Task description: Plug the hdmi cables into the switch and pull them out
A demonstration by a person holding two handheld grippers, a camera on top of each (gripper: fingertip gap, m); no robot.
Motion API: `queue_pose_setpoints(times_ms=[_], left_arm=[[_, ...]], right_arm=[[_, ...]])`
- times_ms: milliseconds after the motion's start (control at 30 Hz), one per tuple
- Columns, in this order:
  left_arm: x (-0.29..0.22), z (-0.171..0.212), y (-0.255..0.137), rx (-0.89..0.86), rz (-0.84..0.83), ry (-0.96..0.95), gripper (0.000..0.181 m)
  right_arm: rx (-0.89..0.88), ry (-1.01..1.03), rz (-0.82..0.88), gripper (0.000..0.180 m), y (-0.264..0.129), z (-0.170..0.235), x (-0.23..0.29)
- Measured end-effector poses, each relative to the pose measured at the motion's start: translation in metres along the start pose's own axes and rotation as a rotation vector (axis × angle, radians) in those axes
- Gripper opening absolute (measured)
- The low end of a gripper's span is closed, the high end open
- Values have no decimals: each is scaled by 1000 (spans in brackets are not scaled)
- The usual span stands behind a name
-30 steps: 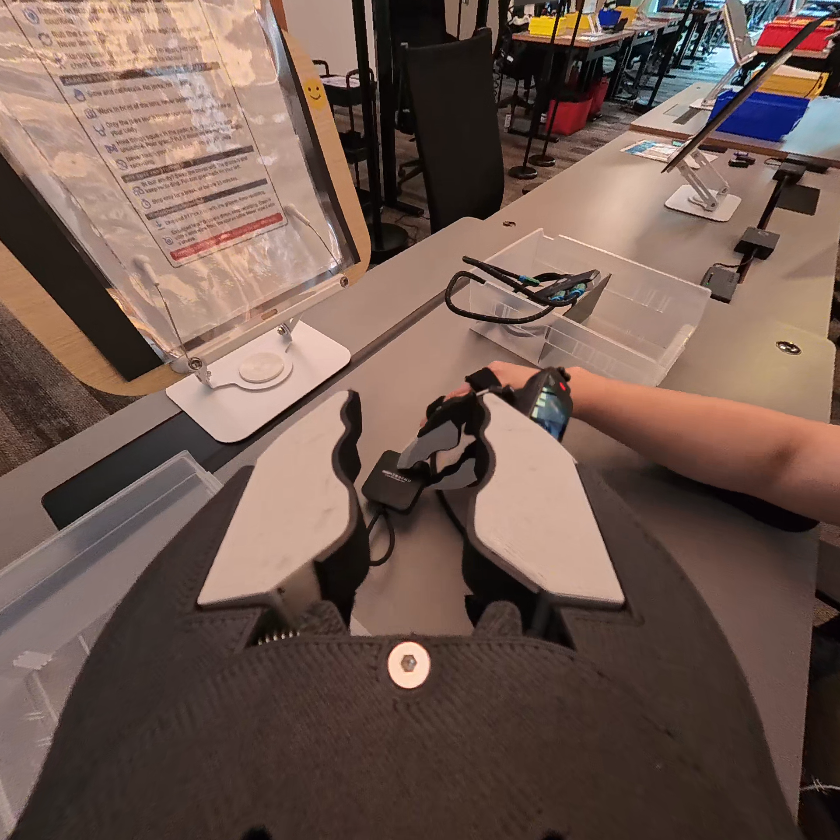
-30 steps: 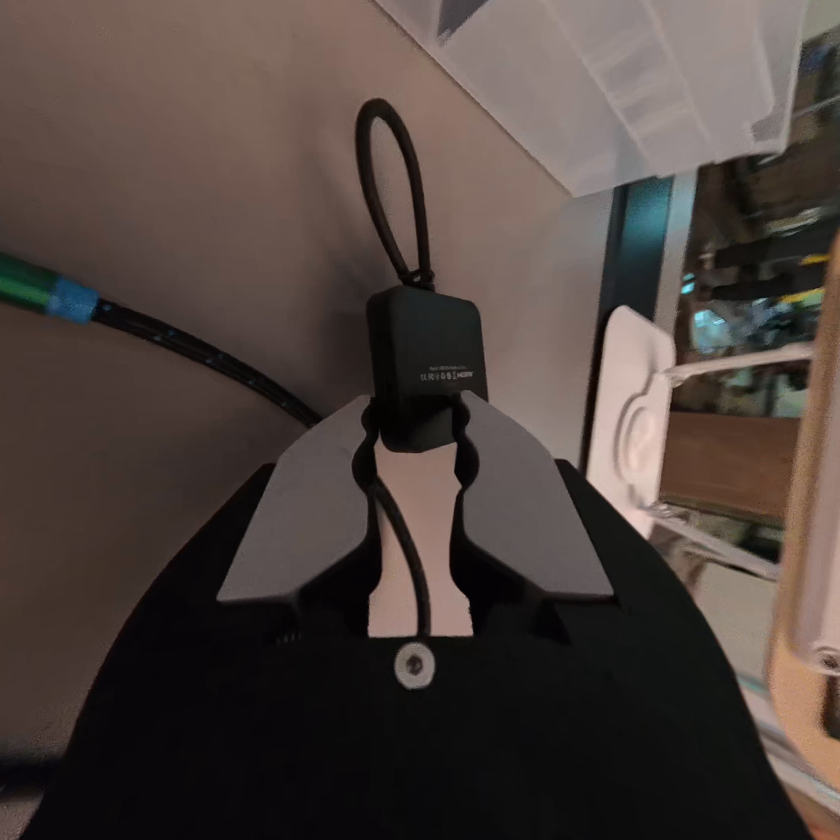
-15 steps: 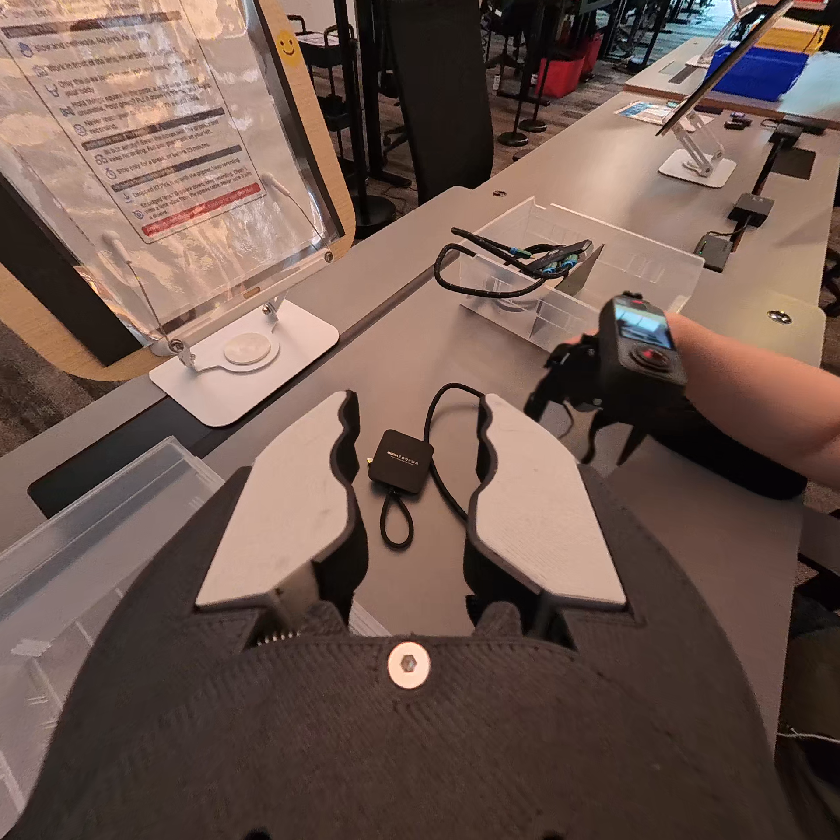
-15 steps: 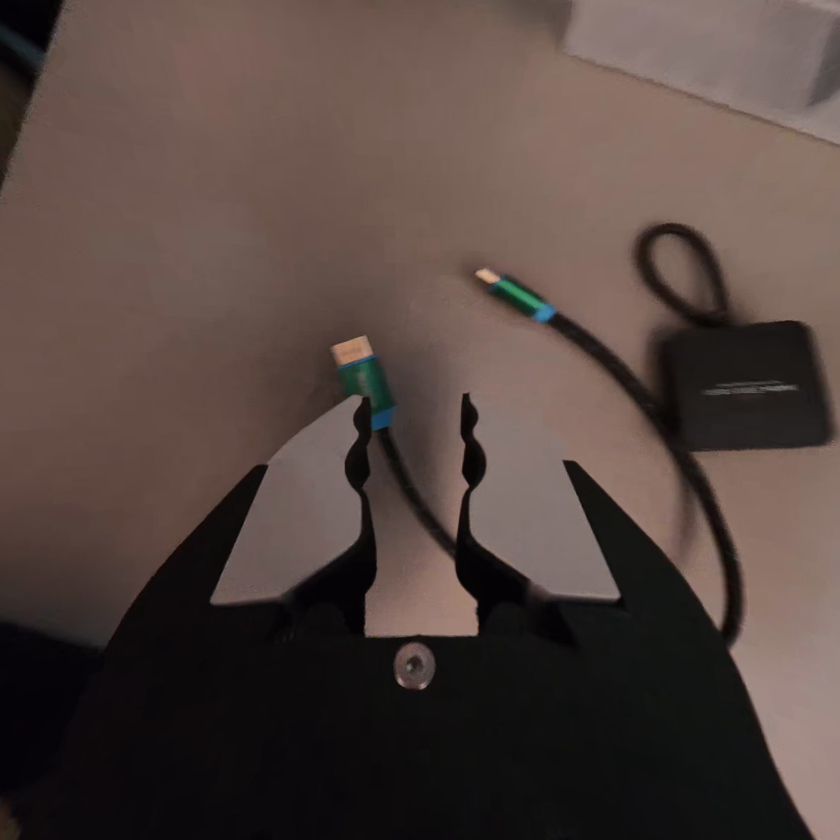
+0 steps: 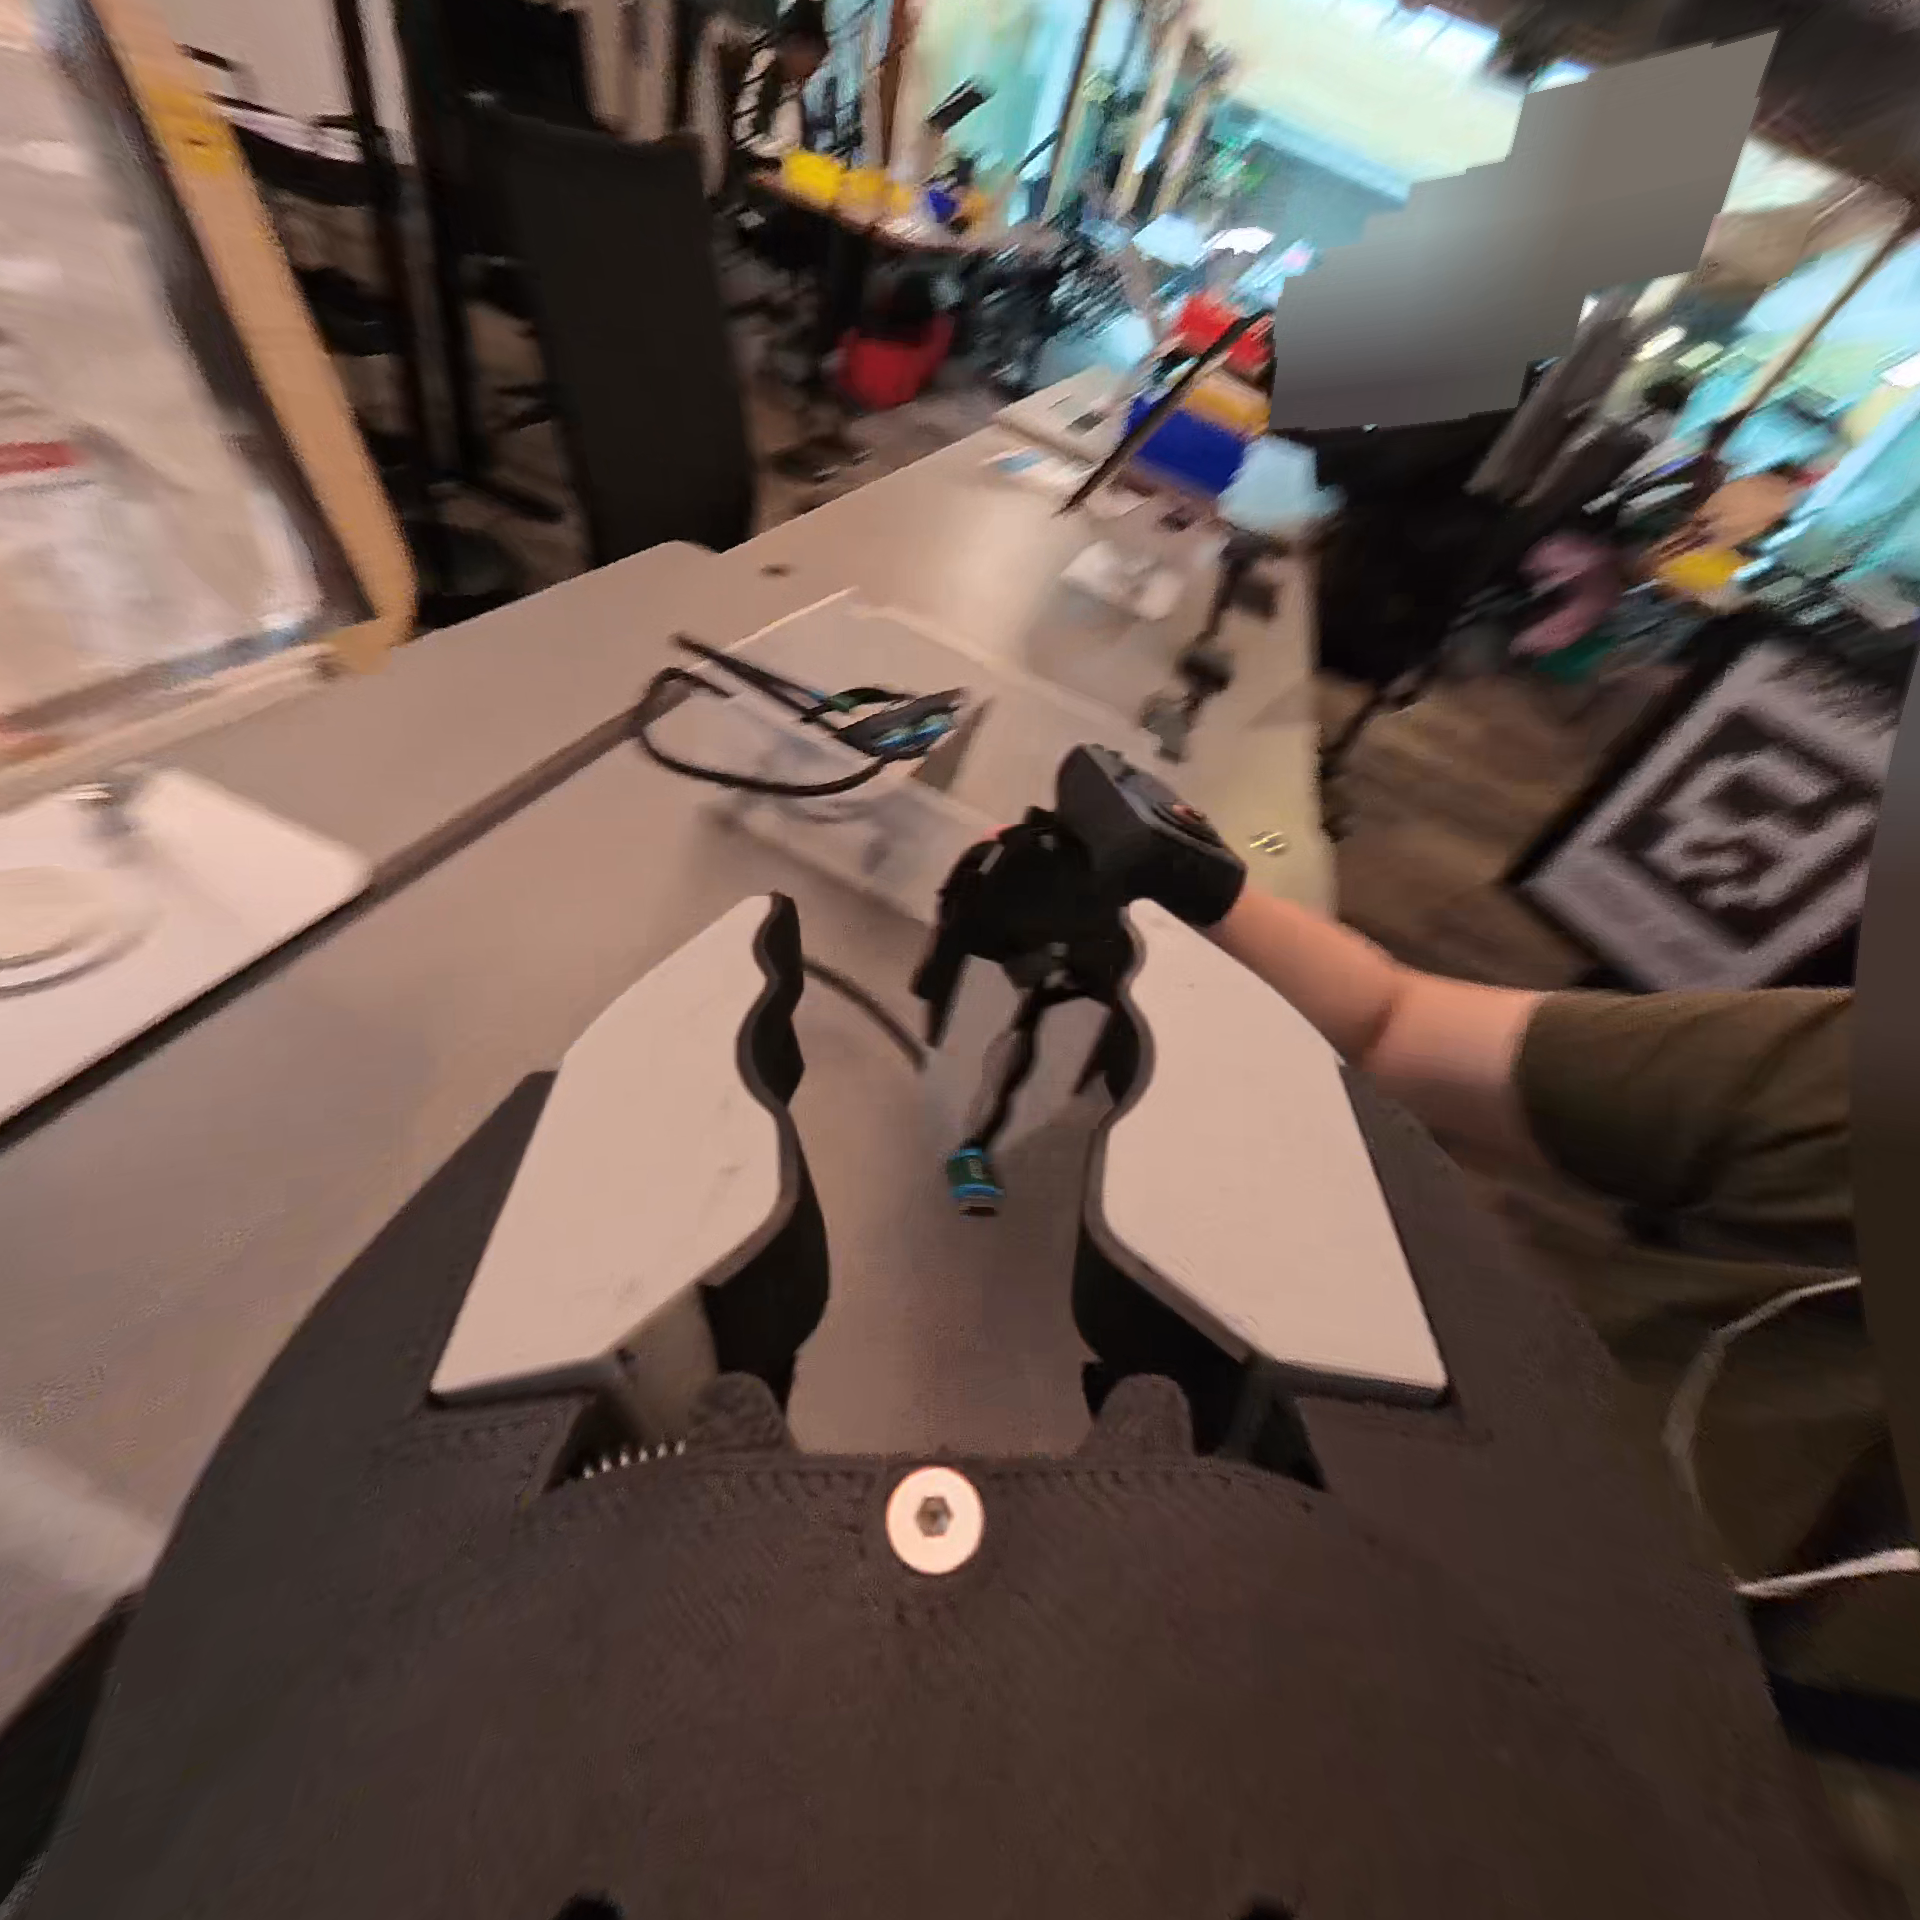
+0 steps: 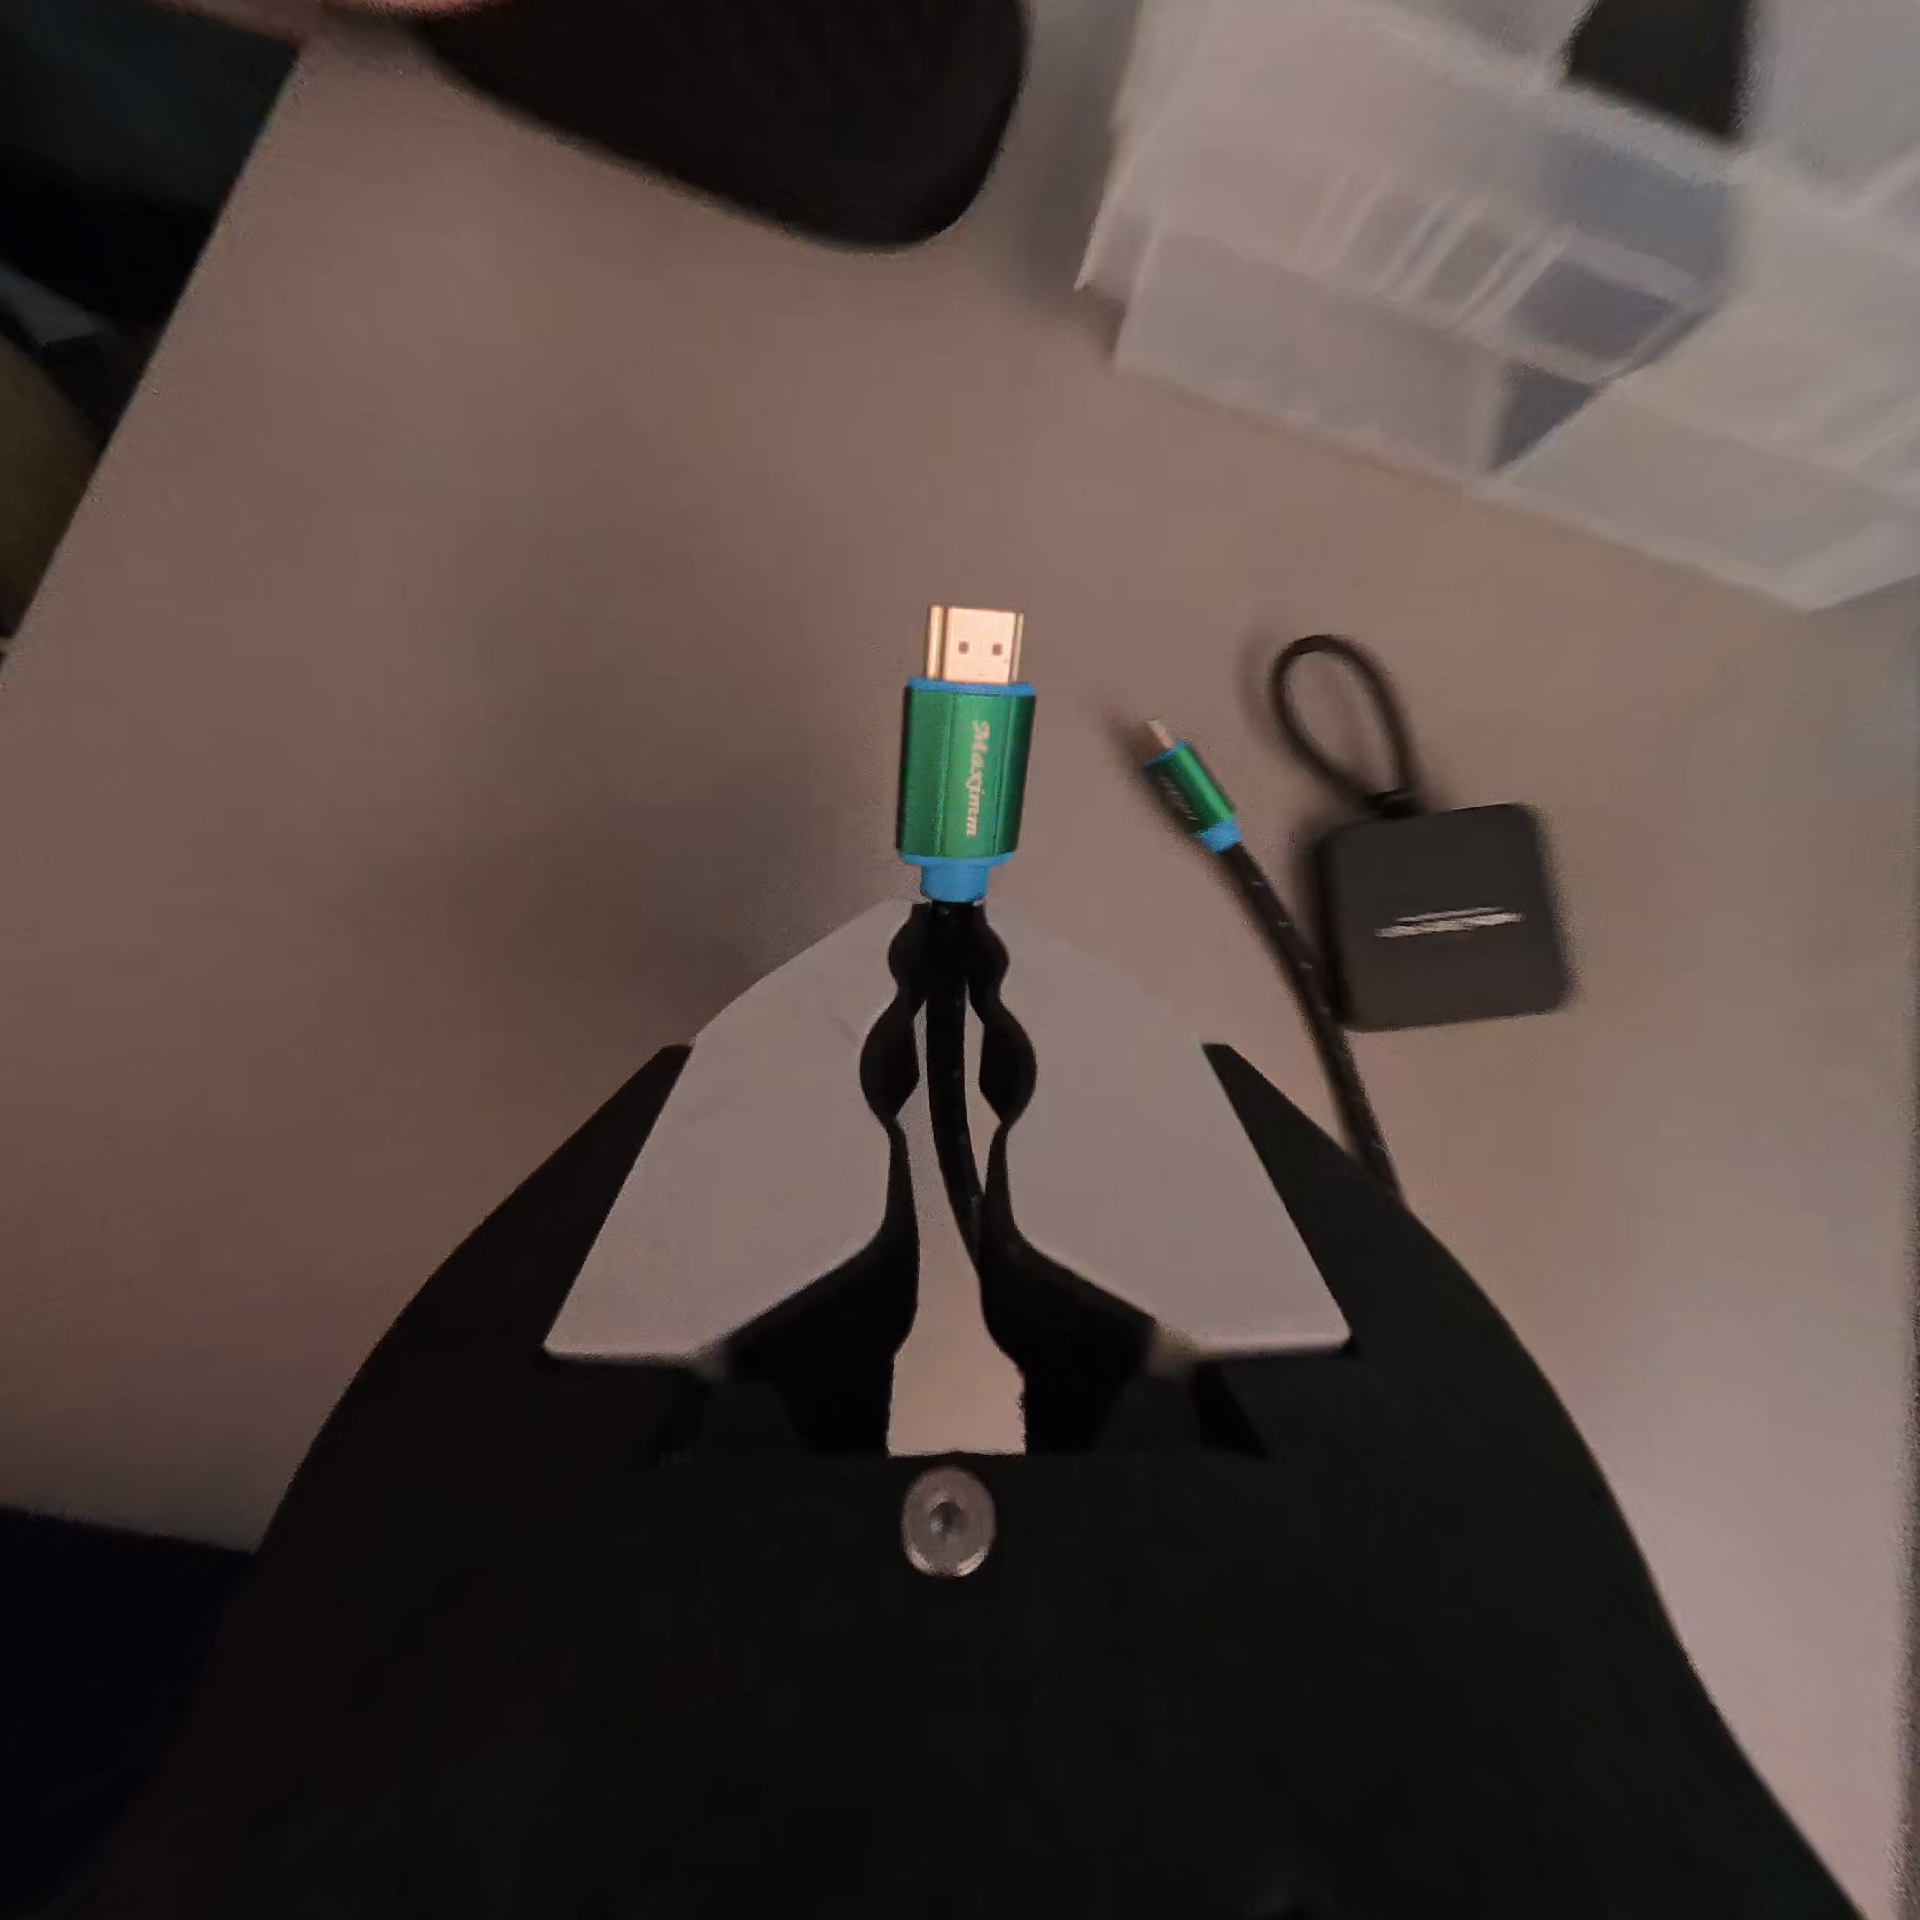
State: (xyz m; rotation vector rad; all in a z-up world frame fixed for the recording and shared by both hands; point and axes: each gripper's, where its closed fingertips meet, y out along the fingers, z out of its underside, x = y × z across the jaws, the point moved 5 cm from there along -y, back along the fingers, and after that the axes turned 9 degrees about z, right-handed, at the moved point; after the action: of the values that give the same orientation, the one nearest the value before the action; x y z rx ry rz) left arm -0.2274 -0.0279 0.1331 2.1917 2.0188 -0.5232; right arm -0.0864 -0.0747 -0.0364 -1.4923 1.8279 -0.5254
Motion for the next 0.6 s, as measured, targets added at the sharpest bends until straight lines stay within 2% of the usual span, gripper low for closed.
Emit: queue_pose_setpoints(times_ms=[167,367,500,600], left_arm=[[3,20,27,122,-3,-88,64],[4,37,63,175,4,-216,70],[10,42,73,157,-11,-276,68],[17,43,73,132,-9,-308,60]], right_arm=[[-70,69,188,7,-37,-20,-21],[-121,86,356,7,-55,-39,-33],[-103,116,465,7,-61,-44,-42],[-76,91,611,7,-64,-48,-49]])
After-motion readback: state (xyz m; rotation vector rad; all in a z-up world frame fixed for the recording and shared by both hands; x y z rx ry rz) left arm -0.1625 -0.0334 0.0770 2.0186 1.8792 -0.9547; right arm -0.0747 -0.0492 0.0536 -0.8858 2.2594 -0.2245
